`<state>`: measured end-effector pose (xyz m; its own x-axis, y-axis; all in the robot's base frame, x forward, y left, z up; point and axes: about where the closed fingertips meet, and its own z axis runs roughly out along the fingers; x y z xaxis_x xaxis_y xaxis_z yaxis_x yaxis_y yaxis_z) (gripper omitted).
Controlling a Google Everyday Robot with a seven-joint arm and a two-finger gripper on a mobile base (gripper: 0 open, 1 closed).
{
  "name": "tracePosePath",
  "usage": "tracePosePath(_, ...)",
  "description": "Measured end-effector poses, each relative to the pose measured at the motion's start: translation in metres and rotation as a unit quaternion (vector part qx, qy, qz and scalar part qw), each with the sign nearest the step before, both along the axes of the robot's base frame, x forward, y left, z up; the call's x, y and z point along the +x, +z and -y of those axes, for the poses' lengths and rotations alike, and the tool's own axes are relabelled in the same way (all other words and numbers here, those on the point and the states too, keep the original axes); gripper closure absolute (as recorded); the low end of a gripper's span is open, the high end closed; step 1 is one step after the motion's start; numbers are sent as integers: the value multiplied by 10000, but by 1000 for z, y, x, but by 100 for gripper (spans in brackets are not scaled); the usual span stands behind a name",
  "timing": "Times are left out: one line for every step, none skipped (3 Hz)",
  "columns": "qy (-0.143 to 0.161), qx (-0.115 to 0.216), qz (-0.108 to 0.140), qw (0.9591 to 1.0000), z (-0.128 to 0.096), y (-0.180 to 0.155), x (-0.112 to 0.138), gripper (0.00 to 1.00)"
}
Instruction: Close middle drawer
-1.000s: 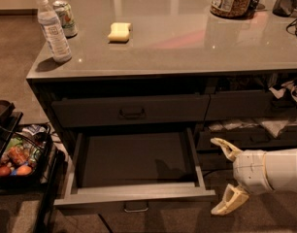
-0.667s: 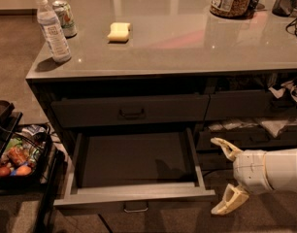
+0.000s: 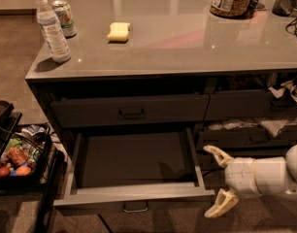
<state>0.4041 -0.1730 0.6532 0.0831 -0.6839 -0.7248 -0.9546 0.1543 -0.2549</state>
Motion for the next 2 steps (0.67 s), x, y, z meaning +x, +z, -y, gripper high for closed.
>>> tracePosePath(223, 369, -456, 9980, -5, -61, -8, 0)
tracePosePath(311, 616, -821, 9942, -9, -105, -21, 0)
